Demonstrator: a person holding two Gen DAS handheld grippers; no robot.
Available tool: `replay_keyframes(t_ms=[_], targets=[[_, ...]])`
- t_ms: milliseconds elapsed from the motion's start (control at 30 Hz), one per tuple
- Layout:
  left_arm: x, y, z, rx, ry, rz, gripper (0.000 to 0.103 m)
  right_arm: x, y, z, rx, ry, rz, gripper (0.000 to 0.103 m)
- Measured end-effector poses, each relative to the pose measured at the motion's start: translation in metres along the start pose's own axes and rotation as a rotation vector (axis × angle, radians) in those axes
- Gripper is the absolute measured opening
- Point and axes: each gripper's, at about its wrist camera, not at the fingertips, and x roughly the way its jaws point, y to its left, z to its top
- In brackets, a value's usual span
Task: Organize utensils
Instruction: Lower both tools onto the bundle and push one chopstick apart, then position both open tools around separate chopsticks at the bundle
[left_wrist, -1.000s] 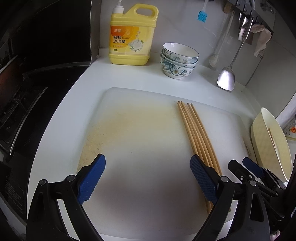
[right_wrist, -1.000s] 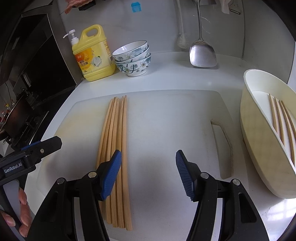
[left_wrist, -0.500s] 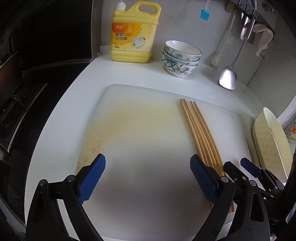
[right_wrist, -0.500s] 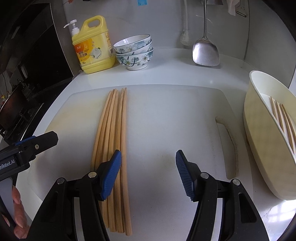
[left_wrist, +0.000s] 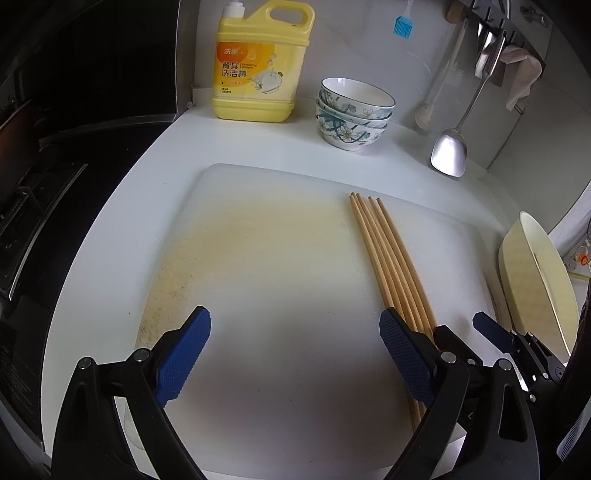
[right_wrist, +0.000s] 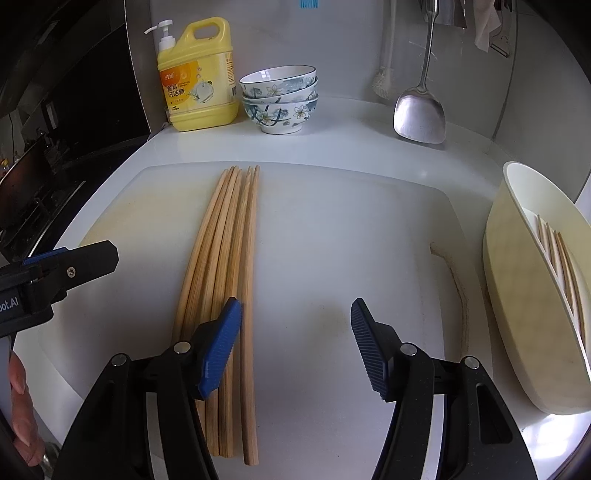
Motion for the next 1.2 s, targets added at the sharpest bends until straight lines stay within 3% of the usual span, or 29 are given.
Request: replay_keyframes(t_ms=[367,600,767,1200], targets=[[0.007,-0.016,-0.002,0.027,0.013,-0.038,0.091,0.003,-0.030,-0.001,0.076,-0.010,0.008,0.059],[0.018,-0.035,-0.006,0.087,0.012,-0.015,0.091,-0.001,-0.042,-0.005,0.107,-0.017,0.019,0.059],[0.027,-0.036,-0.009,0.078,0.047,-0.021,0.091,-0.002,-0.042,-0.006,0.116,-0.022,0.019,0.059],[0.030,-0.029,-0.014,0.129,0.019,0.096,0.096,0.000,-0.042,-0.005,0.119,-0.025,0.015,0.059]])
